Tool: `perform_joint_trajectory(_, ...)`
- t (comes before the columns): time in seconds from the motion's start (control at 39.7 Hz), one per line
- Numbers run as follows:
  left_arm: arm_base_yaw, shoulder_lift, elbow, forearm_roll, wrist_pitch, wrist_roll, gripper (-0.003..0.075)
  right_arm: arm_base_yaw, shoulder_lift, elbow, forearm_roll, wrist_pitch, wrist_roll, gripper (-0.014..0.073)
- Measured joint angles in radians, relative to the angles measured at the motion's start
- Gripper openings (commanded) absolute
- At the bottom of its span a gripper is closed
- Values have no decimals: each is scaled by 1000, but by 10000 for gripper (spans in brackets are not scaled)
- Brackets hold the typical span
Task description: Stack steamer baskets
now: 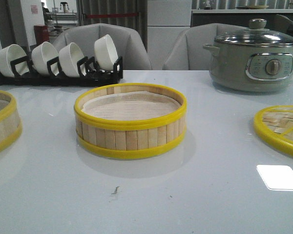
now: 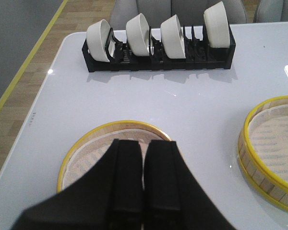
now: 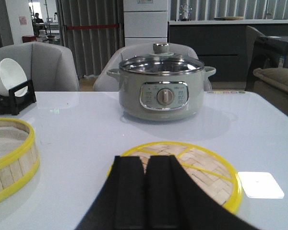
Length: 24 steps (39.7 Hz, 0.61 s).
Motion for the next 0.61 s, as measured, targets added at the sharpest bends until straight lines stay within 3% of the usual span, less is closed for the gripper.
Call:
perform_joint_trajectory(0.15, 0, 0, 0, 0, 0, 0, 90, 0, 43, -136, 37, 190, 38, 66)
perform_joint_trajectory(0.33, 0, 0, 0, 0, 1, 0, 90, 0, 312, -360, 43, 372, 19, 66)
perform_joint_trajectory(0.61, 0, 0, 0, -4, 1, 0, 90, 11, 622, -578, 32, 229, -15, 66)
